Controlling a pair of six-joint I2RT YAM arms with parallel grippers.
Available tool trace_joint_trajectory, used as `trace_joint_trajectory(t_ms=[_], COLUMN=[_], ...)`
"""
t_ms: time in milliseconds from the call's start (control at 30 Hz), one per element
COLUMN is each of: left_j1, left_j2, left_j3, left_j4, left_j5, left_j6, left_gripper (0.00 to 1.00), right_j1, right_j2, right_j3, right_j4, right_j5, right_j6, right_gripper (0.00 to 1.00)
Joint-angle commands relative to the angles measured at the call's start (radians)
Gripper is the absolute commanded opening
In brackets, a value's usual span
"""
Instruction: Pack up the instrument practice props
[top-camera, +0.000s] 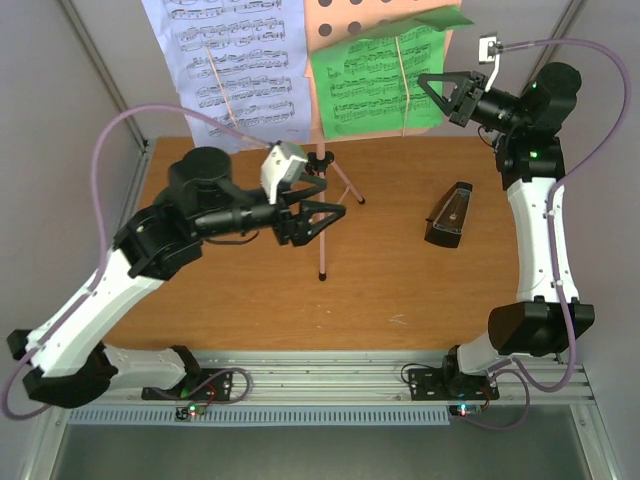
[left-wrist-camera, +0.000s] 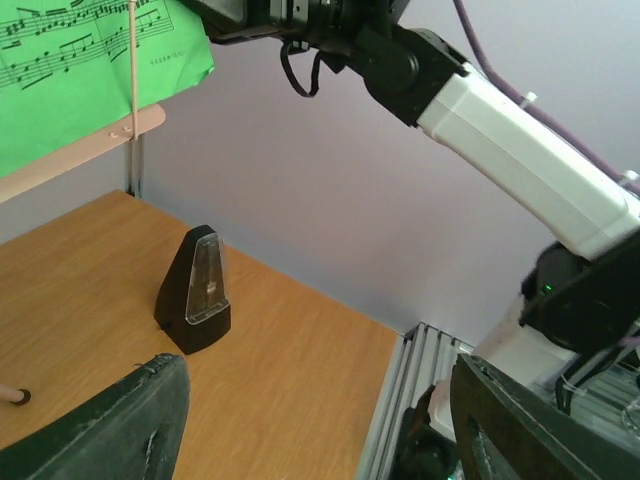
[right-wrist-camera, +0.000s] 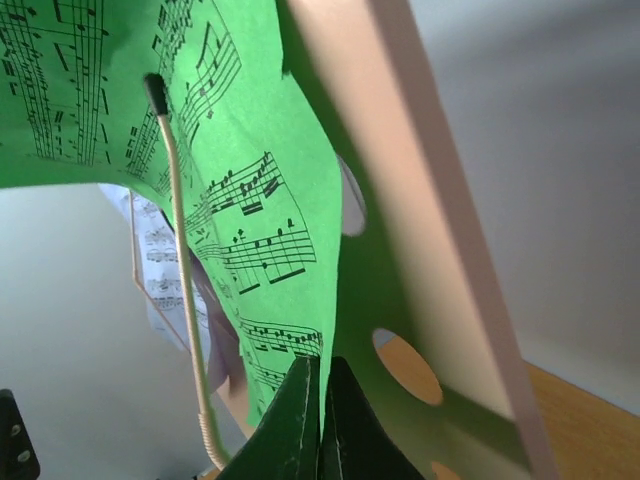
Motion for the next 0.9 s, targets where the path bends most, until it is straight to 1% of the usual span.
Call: trace_joint_trajectory(t_ms=[0, 100, 233, 433, 500, 567, 633, 767, 867], left_j1=[-0.069, -0.109, -0.116, -0.116, -0.114, -0.114, -0.109, -0.095, -0.07], left_j2=[0.099, 0.157, 0.235, 0.381, 0.426, 0.474, 0.529, 0.615, 0.657], left_j3=[0.096, 0.148, 0.188, 0.371, 0.42, 0.484, 0.57, 0.708, 0.765], left_j4=[0.063, 0.083, 0.18, 0.216, 0.243, 0.236, 0.204, 0.17, 0.151], left_j5=[-0.107, -0.157, -0.208, -0.297, -0.356, -0.423, -0.443, -0.452, -0.453], left_j6=[-0.002, 0.019, -0.022, -0.024, -0.016, -0.016, -0.021, -0.032, -0.06], left_gripper=[0.72, 0.72, 0.72, 0.73, 0.73, 0.72, 0.71, 0.7, 0.68], right_j1=[-0.004, -0.004, -0.004, -0.004, -0.004, -0.004, -0.004, -0.004, -0.004], right_j2=[-0.059, -0.071, -0.083, -0.098, -0.104, -0.109, -0.113, -0.119, -0.124], right_j3=[-0.045, -0.063, -0.079, -0.112, -0.115, -0.117, -0.115, -0.117, -0.125], right_j4=[0.017, 0.018, 0.018, 0.084, 0.088, 0.093, 0.093, 0.081, 0.075], right_j5=[0.046, 0.064, 0.083, 0.082, 0.086, 0.09, 0.091, 0.089, 0.094], right_j6=[-0.021, -0.026, -0.021, 0.018, 0.02, 0.023, 0.026, 0.018, 0.01], right_gripper=[0.01, 0.01, 0.01, 0.01, 0.01, 0.01, 0.01, 0.01, 0.01])
